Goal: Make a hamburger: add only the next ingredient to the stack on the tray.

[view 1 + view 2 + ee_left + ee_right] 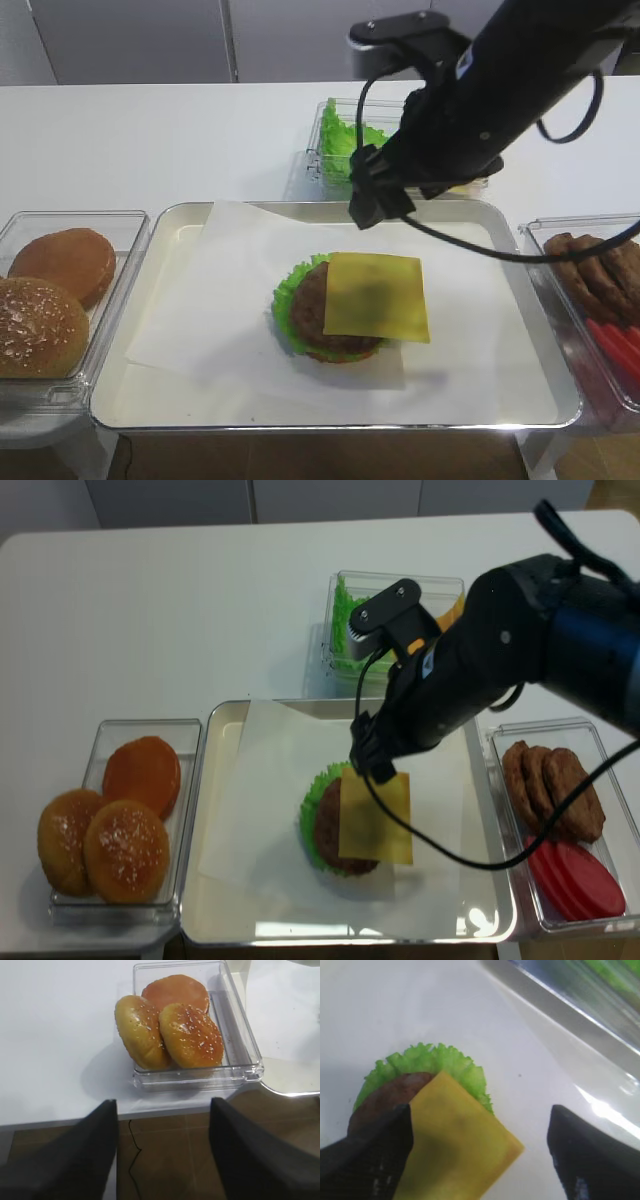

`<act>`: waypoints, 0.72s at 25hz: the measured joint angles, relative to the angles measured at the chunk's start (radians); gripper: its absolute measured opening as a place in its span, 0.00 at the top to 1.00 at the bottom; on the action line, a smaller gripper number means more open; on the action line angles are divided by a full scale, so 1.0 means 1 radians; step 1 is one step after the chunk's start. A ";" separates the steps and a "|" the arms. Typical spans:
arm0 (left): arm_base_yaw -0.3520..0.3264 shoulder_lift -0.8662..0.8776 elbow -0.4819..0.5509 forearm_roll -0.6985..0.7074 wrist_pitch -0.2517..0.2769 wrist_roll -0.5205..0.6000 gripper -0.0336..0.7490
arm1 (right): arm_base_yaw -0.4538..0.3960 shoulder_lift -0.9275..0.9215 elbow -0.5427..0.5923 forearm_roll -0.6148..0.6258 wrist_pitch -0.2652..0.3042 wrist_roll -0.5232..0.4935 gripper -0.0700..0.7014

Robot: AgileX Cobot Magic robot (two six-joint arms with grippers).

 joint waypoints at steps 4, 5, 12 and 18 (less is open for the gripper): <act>0.000 0.000 0.000 0.000 0.000 0.000 0.41 | -0.052 -0.094 0.000 -0.080 0.058 0.118 0.09; 0.000 0.000 0.000 0.000 0.000 0.000 0.41 | -0.077 -0.111 0.000 -0.086 0.082 0.128 0.12; 0.000 0.000 0.000 0.000 0.000 0.000 0.41 | -0.313 -0.224 0.000 -0.110 0.273 0.157 0.28; 0.000 0.000 0.000 0.000 0.000 0.000 0.41 | -0.370 -0.370 0.000 -0.136 0.364 0.204 0.31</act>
